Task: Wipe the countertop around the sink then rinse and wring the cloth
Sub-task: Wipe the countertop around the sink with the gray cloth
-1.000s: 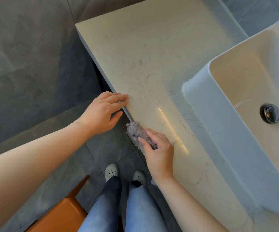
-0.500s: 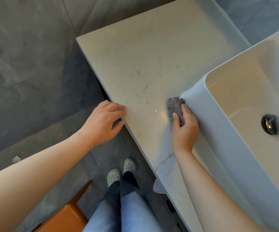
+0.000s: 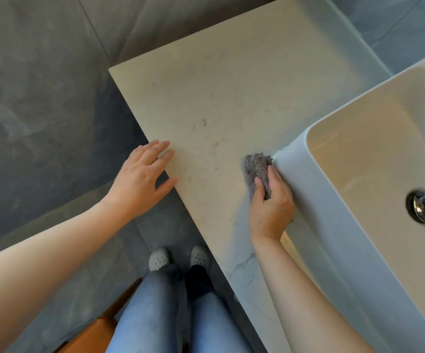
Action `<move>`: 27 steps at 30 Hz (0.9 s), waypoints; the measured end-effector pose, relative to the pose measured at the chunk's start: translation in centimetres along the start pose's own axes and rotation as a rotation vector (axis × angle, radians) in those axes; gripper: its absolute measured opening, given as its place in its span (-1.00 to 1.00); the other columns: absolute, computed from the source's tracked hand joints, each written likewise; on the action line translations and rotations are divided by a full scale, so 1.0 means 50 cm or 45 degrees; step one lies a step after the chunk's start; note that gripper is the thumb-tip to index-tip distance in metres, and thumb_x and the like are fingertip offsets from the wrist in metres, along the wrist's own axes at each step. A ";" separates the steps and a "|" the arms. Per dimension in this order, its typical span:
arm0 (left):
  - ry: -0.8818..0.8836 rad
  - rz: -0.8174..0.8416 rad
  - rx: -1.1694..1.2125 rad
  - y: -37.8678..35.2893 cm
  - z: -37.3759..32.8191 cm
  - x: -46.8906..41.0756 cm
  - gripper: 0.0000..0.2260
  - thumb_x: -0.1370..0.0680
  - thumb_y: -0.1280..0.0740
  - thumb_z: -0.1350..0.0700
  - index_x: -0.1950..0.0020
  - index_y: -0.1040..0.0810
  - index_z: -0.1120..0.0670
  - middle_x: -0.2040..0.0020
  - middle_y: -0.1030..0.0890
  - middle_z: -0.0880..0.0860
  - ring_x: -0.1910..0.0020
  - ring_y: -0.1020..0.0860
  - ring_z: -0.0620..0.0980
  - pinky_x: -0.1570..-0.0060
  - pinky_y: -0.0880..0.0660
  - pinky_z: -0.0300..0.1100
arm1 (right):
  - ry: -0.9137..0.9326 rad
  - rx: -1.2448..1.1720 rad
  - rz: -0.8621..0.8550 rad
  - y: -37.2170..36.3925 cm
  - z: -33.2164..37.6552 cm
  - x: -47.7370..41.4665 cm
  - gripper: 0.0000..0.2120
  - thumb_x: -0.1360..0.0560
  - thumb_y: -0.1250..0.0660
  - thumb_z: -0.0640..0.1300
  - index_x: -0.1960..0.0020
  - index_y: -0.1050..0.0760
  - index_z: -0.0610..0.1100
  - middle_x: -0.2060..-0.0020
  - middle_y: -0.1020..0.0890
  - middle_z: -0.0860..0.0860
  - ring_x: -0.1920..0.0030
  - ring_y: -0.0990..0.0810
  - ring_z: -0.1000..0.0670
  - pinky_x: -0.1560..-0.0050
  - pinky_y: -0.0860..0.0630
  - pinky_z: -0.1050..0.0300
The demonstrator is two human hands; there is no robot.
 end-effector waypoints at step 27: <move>-0.353 0.051 0.076 0.018 0.100 -0.084 -0.54 -0.52 -0.20 -0.14 -0.27 -0.53 0.14 -0.19 -0.52 0.10 -0.11 -0.45 0.14 -0.23 -0.39 -0.01 | 0.042 -0.022 0.286 -0.041 0.124 0.164 -0.68 -0.42 -0.45 -0.25 -0.17 -0.60 -0.16 -0.11 -0.65 0.04 -0.10 -0.57 0.04 -0.18 -0.43 0.28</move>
Point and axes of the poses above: each hand's wrist, its own x-axis away from the middle knuckle, its own y-axis out of the back of the hand, z = x × y, the point moved 2 cm from there along -x, towards the middle knuckle
